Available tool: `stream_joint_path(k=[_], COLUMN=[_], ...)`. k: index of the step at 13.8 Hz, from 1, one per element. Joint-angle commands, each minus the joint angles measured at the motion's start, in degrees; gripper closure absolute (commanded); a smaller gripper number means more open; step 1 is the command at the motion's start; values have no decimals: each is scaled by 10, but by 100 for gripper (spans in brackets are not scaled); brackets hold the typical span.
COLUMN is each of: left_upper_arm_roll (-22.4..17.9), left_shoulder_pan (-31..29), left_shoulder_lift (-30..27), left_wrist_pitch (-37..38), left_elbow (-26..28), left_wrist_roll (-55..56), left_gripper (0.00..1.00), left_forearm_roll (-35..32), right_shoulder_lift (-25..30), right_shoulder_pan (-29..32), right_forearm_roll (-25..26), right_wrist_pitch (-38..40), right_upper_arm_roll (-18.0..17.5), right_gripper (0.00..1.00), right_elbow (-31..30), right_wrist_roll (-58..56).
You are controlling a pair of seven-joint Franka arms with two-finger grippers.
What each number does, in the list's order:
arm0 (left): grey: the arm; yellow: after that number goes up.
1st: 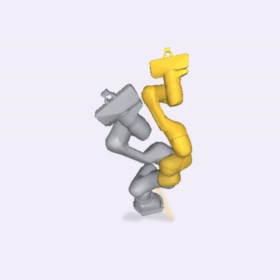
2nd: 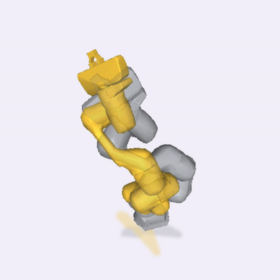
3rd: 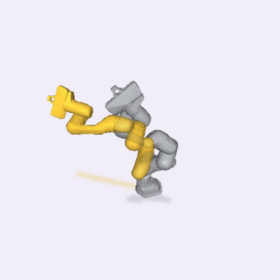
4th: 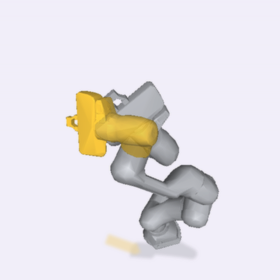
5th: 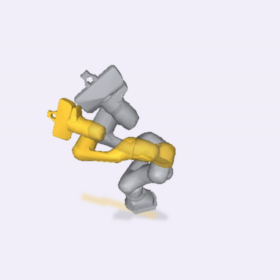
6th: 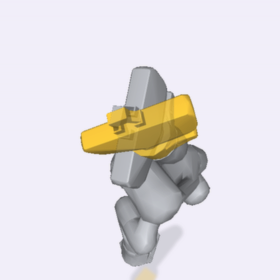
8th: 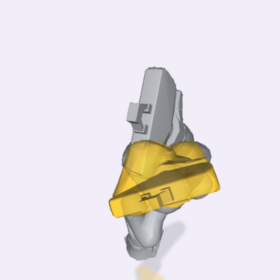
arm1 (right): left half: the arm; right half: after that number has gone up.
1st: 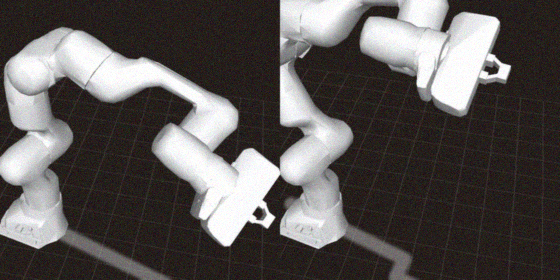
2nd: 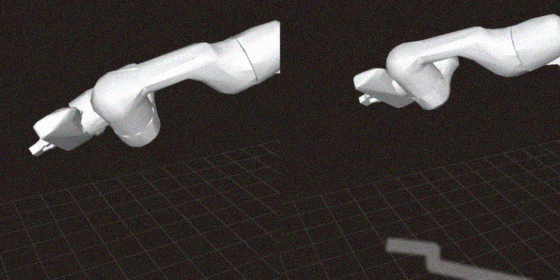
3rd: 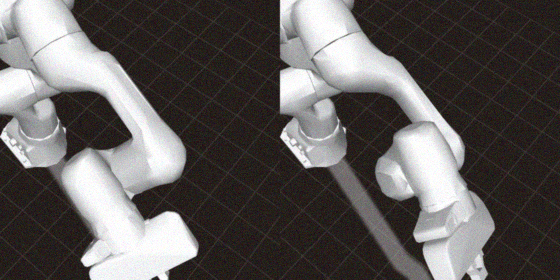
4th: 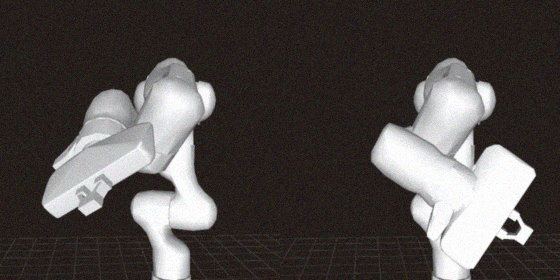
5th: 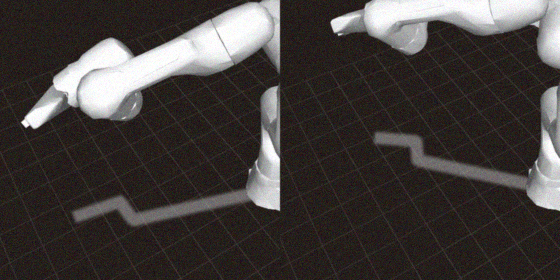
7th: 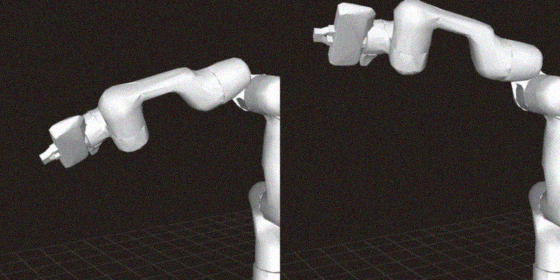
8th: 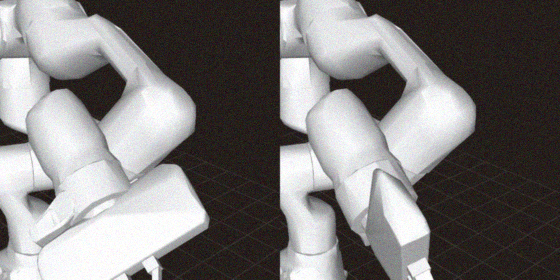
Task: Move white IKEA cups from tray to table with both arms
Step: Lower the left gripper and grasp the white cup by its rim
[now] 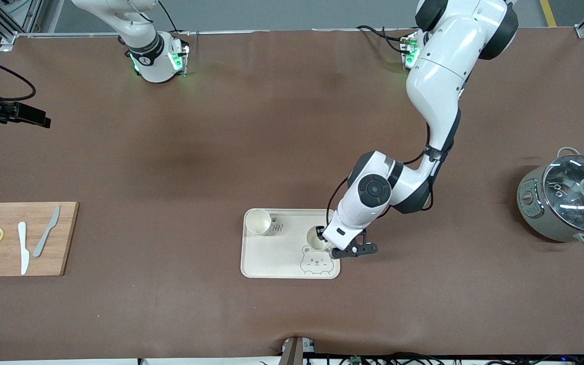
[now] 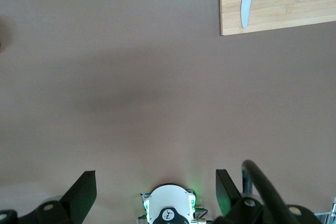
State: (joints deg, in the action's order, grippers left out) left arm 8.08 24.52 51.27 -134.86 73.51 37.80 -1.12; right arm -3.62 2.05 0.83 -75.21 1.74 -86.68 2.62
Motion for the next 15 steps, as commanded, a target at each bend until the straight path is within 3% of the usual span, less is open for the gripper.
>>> stream_joint_path(k=[1,6,10,12,15], left_upper_arm_roll=[-7,-9,-7,-5,-4], left_shoulder_pan=[7,4,-27,-52,-92], left_shoulder_lift=[4,-10,-72,-118,-181], left_wrist_pitch=[-3,1,46,72,147], left_elbow=[-14,-16,-13,6,38], left_wrist_roll=[2,-6,-17,-32,-85], left_gripper=[100,100,100,100,100], left_forearm_roll=[-9,-9,-12,-13,-15], right_shoulder_lift=[-9,-27,-26,-24,-28], right_shoulder_pan=[9,11,2,-7,-21], right_forearm_roll=[9,10,-4,-37,-67], right_wrist_pitch=[9,25,28,24,-24], right_upper_arm_roll=[-5,-5,-8,-8,-8], right_gripper=[0,0,0,0,0], right_elbow=[8,7,3,-14,-33], right_wrist_roll=[-7,-5,1,13,40])
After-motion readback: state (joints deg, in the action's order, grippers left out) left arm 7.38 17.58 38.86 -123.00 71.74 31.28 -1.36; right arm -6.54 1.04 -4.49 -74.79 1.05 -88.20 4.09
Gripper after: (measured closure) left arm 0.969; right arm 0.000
